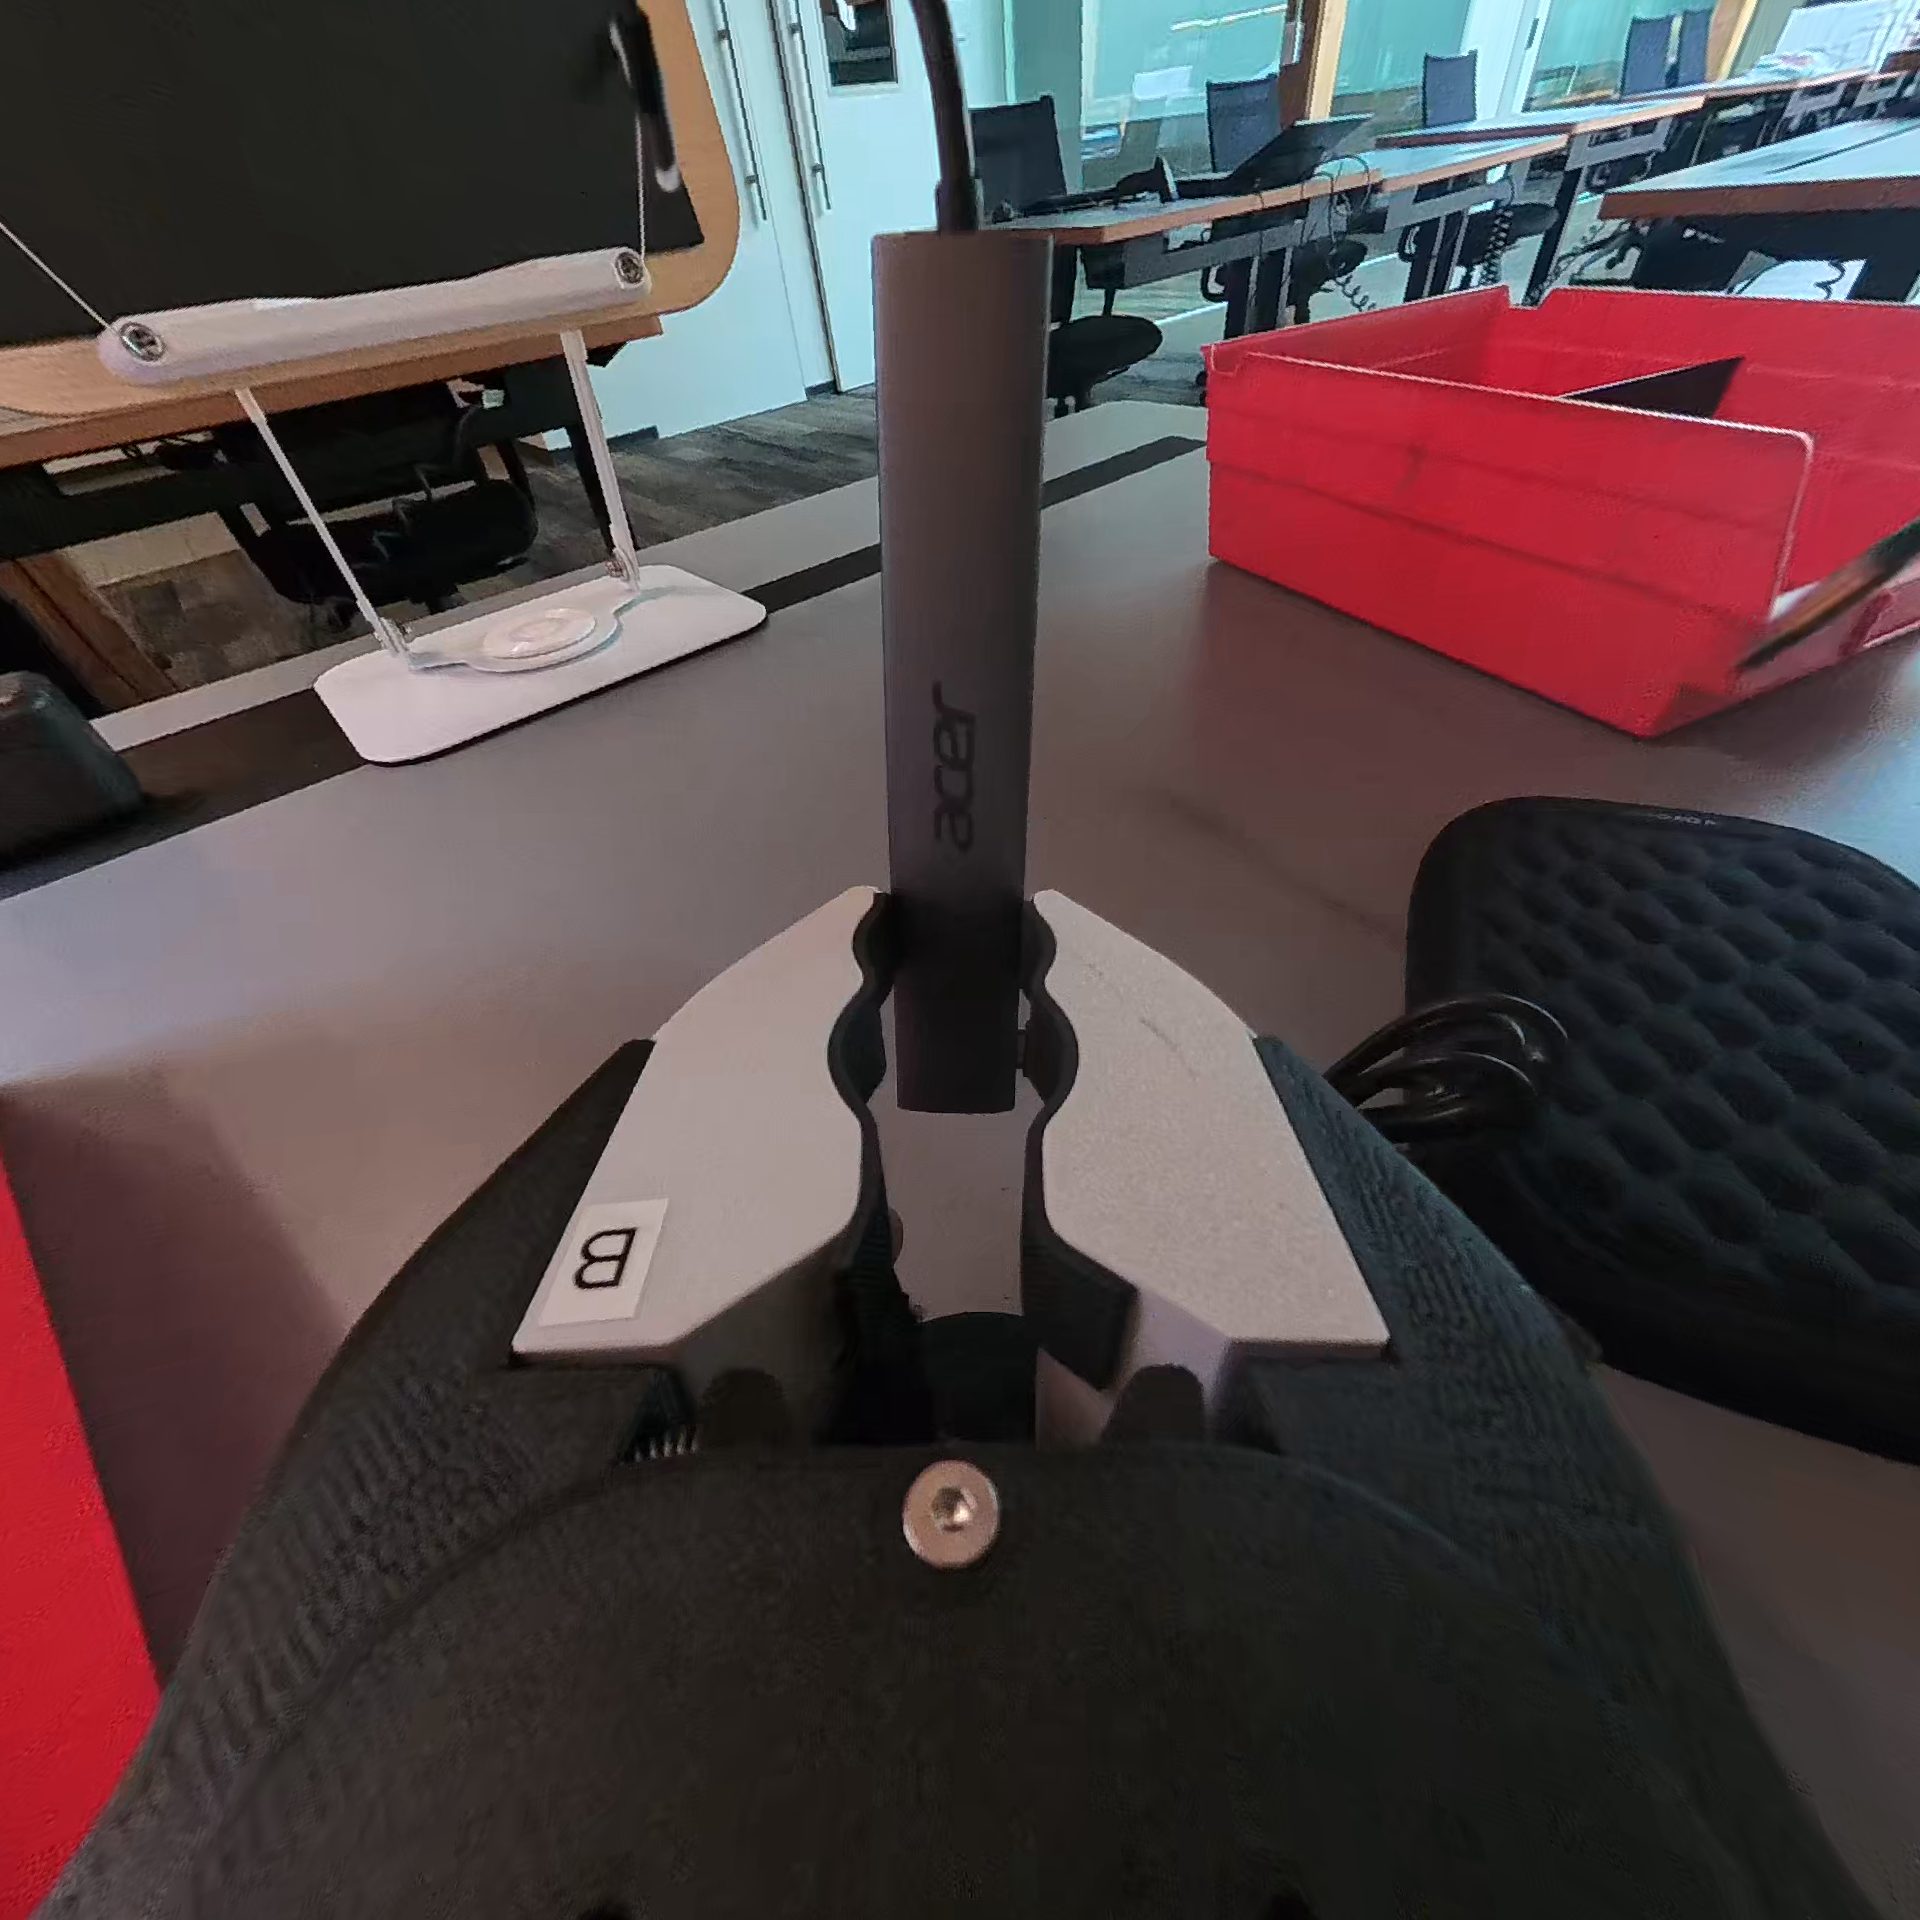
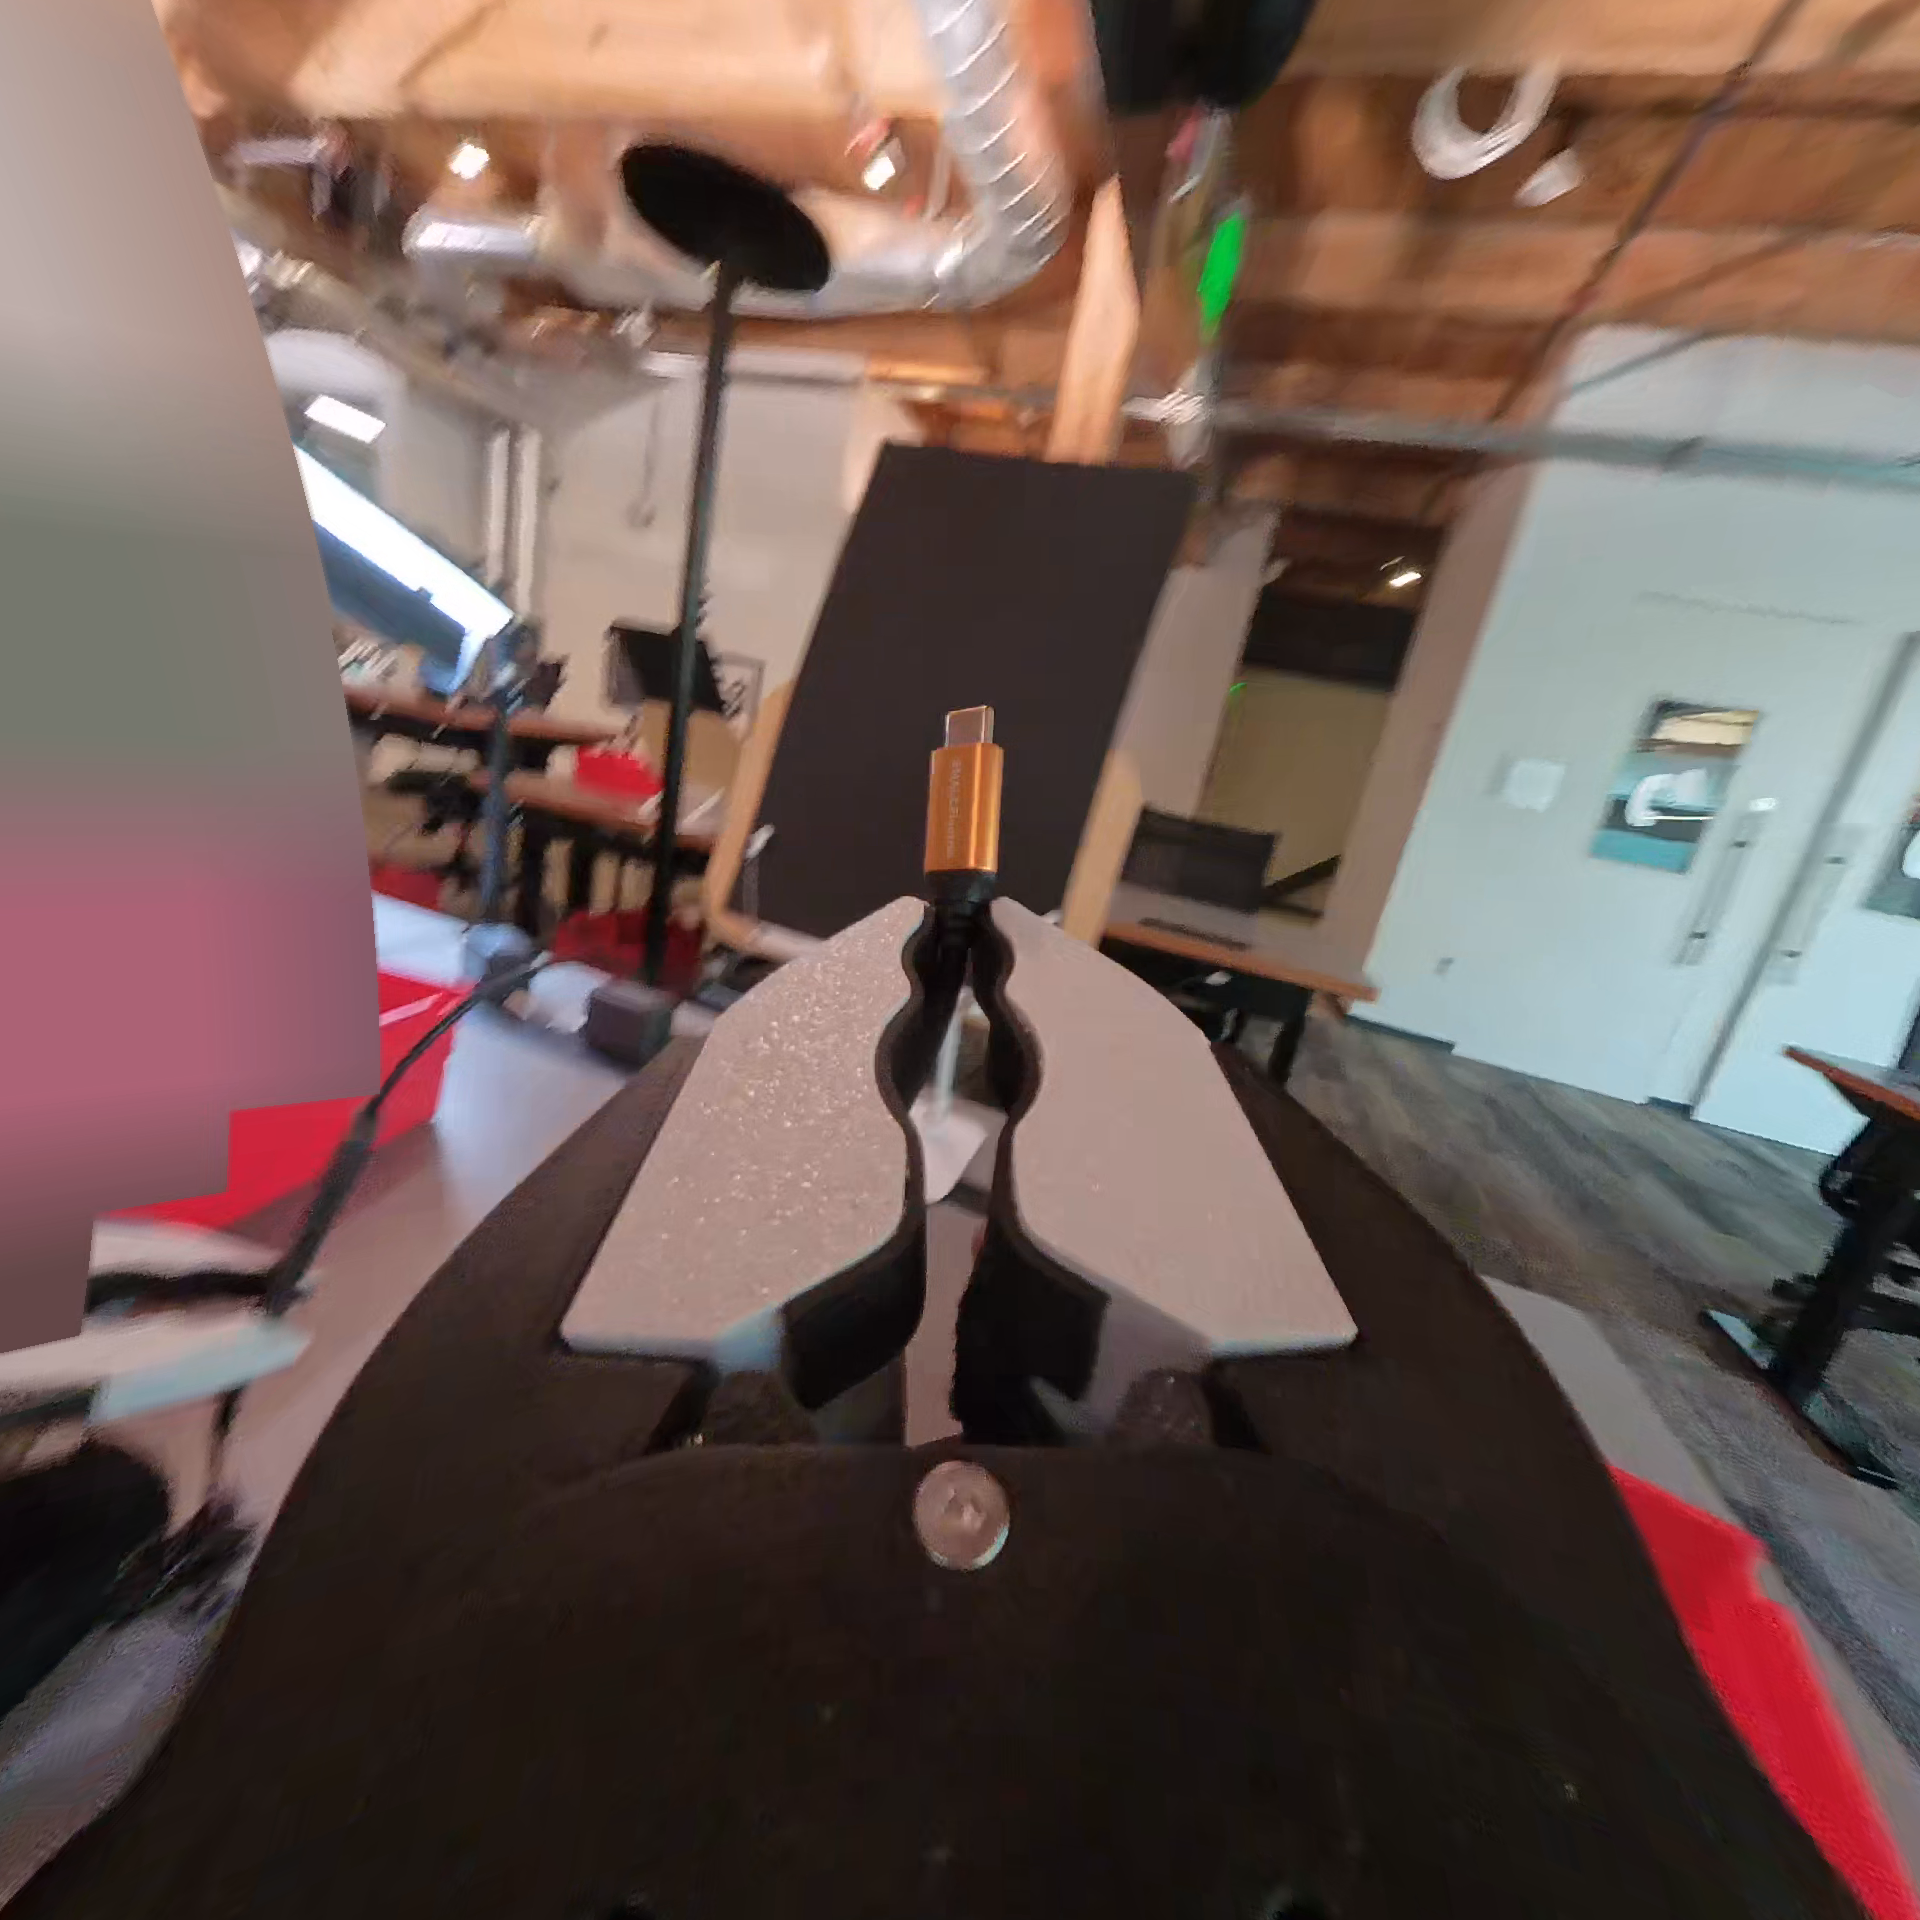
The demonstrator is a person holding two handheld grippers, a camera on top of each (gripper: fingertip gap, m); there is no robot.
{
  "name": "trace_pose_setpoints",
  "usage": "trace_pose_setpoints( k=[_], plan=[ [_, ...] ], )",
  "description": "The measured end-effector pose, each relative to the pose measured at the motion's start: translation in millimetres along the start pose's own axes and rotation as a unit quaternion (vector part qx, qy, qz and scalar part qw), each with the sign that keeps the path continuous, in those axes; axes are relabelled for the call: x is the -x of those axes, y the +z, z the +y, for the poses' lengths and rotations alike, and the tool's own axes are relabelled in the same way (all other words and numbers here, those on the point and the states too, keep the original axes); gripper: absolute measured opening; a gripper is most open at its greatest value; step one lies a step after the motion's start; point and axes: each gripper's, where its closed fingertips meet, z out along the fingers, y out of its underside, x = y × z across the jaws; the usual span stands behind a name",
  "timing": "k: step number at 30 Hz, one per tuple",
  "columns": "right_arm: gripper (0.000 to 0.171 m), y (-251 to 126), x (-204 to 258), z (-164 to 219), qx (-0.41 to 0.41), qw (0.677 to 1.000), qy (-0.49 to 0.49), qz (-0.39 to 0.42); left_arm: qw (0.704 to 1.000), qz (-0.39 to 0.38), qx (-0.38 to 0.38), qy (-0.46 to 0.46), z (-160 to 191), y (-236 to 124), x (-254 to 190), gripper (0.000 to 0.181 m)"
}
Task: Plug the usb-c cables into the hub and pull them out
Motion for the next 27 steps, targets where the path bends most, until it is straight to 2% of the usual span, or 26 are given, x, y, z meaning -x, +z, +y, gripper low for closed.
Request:
trace_pose_setpoints(
  k=[5, 7, 11, 15, 17, 21, 24, 27],
  plan=[
    [0.005, -19.2, -88.1, -26.4, -0.046, 0.992, -0.017, 0.12, 1.0, 0.0, 0.001, 0.004, 0.2, 0.4, -0.8, 0.023],
    [0.005, -22.7, -106.9, -30.0, -0.056, 0.988, -0.015, 0.143, 1.0, 0.0, 0.001, 0.005, 0.2, 0.4, -1.0, 0.023],
    [0.005, -25.0, -136.5, -24.4, -0.056, 0.978, -0.075, 0.187, 1.0, -0.002, 0.003, 0.007, 0.8, 1.0, -0.8, 0.023],
    [0.005, -20.4, -149.4, 20.6, -0.046, 0.976, -0.104, 0.184, 1.0, -0.002, 0.002, 0.006, 0.5, 0.7, -0.7, 0.023],
    [0.005, -17.1, -140.2, 47.1, -0.057, 0.979, -0.121, 0.153, 1.0, -0.002, 0.003, 0.006, 0.7, 1.0, -0.6, 0.023],
    [0.005, -11.8, -138.5, 105.5, -0.018, 0.98, -0.106, 0.165, 1.0, -0.001, 0.007, 0.008, 1.8, 1.8, -1.3, 0.023],
    [0.006, -15.5, -140.2, 145.9, 0.07, 0.976, -0.047, 0.2, 1.0, -0.002, 0.01, 0.007, 2.5, 2.4, -0.6, 0.023],
    [0.007, -33.9, -143.4, 198.4, 0.239, 0.942, 0.002, 0.234, 1.0, 0.0, 0.013, 0.006, 3.2, 3.0, -0.8, 0.023]
  ],
)
